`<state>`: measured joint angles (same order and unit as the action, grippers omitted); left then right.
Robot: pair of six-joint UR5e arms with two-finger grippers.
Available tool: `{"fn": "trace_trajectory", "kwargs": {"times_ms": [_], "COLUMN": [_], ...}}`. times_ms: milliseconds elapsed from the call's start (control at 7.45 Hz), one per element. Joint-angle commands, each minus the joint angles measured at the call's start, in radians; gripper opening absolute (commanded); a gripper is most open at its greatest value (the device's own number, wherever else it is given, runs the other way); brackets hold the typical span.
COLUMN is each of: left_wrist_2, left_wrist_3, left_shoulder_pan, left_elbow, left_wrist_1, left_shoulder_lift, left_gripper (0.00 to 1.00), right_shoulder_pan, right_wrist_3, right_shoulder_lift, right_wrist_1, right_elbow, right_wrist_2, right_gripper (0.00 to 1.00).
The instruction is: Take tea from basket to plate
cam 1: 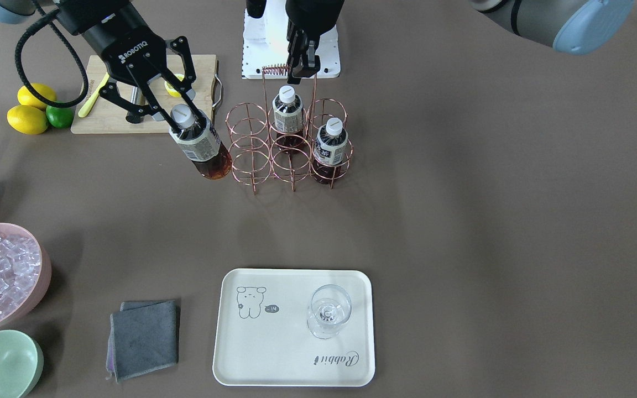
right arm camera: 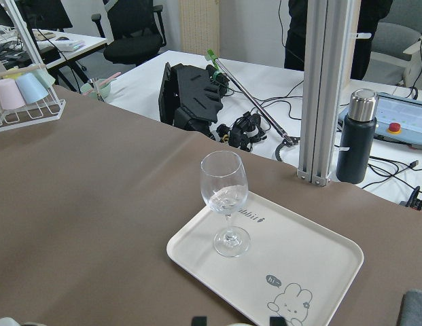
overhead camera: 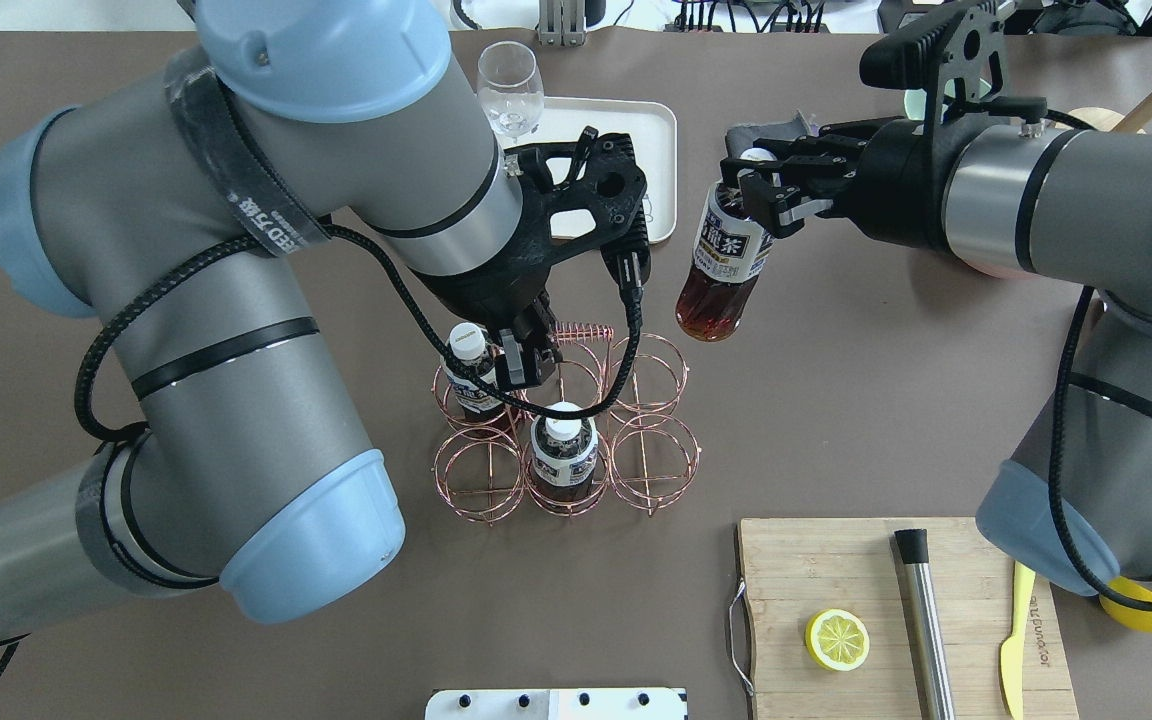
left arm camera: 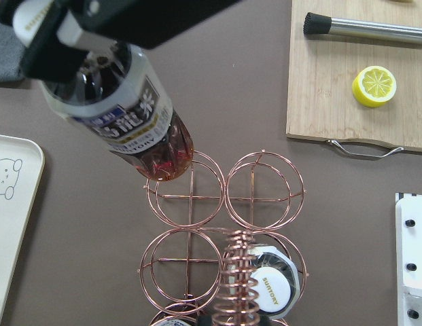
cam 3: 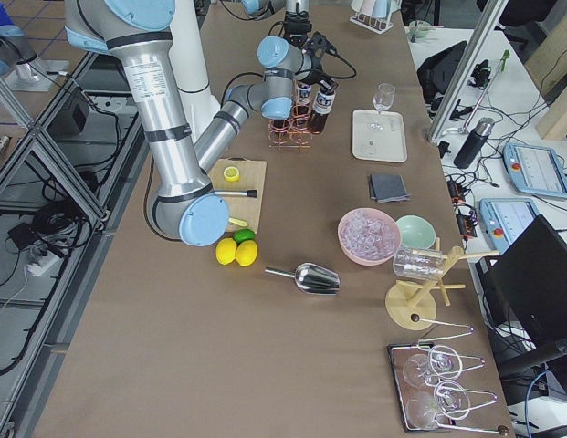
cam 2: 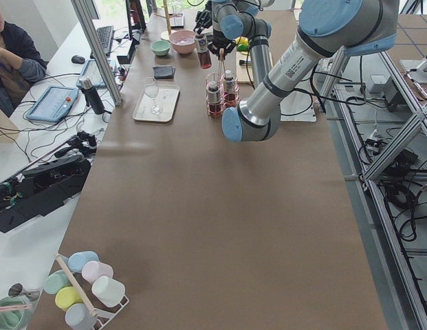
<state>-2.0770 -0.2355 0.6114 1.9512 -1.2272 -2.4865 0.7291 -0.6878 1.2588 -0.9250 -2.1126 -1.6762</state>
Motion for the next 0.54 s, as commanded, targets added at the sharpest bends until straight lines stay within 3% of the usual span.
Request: {"fn": "trace_trajectory", "kwargs": {"times_ms": [0,403], "left_wrist_2": [-0.002,-0.003], "left_wrist_3": [-0.004,-0.008], "left_shoulder_pan": [0.002,0.031], "left_elbow": [0.0,0.006], "left_wrist_1": [-0.002,0.0], "left_shoulder_lift": [0.012,0.014], "left_gripper": [0.0,0.0], "right_shoulder_pan": [0.055,0.113], "right_wrist_3": [0.048,0.057], "right_shoulder_lift": [0.001,-0.116], "right_wrist_1": [0.006,0.003], "right_elbow": [0.04,0.15], "right_wrist_2": [-0.045,-0.043], "right_gripper": [0.0,0.0]}}
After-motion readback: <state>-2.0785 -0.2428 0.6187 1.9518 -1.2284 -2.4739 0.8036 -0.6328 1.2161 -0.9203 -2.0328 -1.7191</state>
